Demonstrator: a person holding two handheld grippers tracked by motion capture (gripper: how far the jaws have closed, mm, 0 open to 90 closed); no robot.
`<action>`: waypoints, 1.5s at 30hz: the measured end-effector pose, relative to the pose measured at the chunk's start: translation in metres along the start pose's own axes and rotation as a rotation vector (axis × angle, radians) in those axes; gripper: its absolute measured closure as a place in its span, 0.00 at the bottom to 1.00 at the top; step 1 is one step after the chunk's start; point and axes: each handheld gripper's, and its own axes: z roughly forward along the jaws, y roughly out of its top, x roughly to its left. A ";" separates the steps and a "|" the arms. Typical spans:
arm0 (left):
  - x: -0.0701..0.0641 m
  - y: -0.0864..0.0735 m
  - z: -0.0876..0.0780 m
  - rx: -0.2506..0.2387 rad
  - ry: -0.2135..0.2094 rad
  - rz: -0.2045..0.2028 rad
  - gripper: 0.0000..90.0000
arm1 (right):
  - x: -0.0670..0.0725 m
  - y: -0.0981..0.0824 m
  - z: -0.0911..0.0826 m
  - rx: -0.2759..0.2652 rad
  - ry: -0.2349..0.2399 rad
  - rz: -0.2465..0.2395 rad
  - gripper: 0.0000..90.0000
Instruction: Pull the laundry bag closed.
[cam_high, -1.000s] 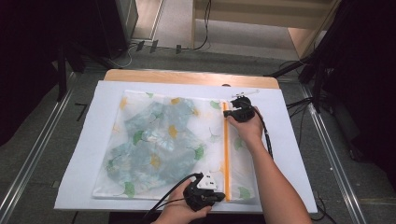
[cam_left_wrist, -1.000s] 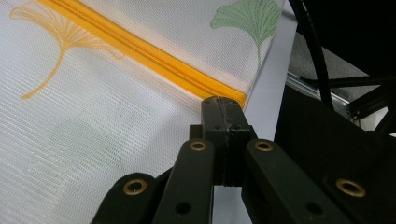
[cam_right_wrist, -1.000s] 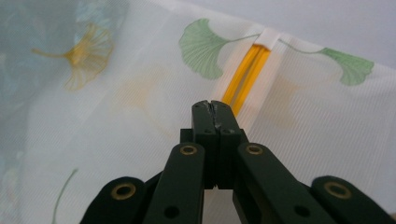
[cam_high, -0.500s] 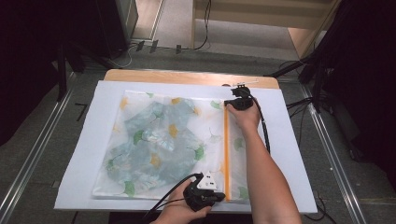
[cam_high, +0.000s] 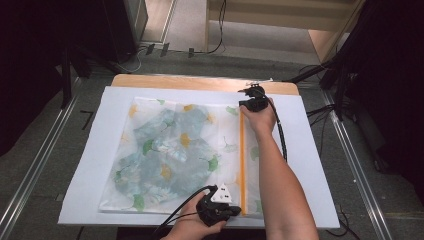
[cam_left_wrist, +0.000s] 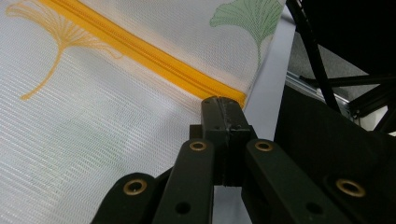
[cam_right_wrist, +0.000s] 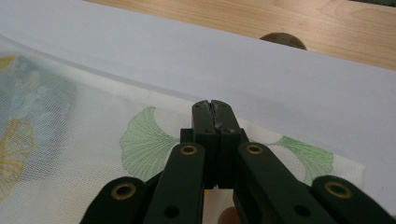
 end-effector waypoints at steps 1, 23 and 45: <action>-0.001 0.000 0.000 0.004 0.006 0.004 1.00 | 0.000 0.000 0.000 0.000 -0.004 -0.006 1.00; 0.000 0.000 0.000 -0.007 -0.005 -0.015 1.00 | 0.006 -0.024 -0.018 -0.009 0.118 -0.018 0.63; 0.021 0.000 -0.028 -0.159 0.030 -0.100 0.43 | 0.006 -0.115 -0.069 -0.116 0.145 -0.039 0.49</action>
